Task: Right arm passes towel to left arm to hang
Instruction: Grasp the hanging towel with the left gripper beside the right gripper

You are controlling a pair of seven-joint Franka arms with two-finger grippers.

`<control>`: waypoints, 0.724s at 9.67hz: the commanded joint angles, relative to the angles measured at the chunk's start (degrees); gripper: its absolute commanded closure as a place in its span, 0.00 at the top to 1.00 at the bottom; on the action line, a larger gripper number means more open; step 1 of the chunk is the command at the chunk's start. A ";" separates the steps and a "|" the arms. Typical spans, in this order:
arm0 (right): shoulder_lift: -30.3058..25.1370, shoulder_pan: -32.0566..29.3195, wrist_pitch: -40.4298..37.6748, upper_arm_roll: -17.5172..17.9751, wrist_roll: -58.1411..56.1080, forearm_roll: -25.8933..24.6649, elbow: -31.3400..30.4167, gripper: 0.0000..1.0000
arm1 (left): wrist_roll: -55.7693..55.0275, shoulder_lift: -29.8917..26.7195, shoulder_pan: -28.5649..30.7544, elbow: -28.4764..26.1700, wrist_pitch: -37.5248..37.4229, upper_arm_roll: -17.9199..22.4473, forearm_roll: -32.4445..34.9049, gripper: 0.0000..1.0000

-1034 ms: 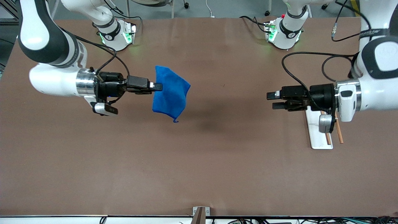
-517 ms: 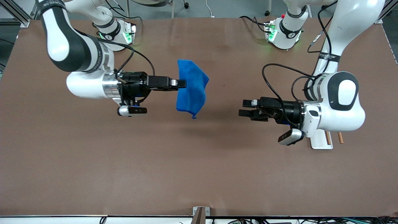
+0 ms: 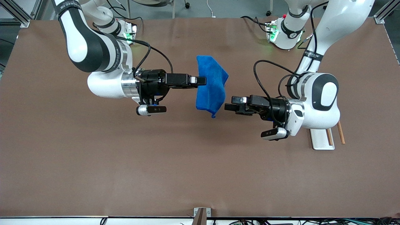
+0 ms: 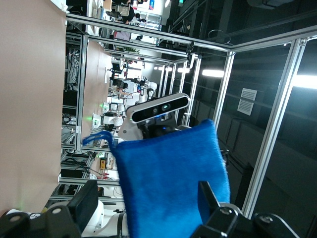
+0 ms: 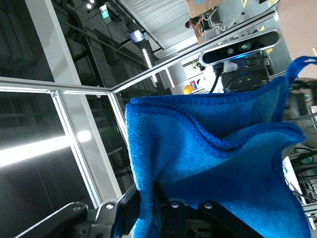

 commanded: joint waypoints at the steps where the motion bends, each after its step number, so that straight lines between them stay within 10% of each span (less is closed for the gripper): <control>1: 0.55 1.15 0.49 -0.49 -0.27 2.76 1.38 0.00 | 0.96 0.66 0.13 -1.63 0.29 -1.04 -1.51 0.86; 7: 0.55 1.16 1.62 -0.58 -0.36 2.76 1.65 0.00 | -4.75 -1.27 2.06 -1.02 -1.64 -2.63 -1.42 0.68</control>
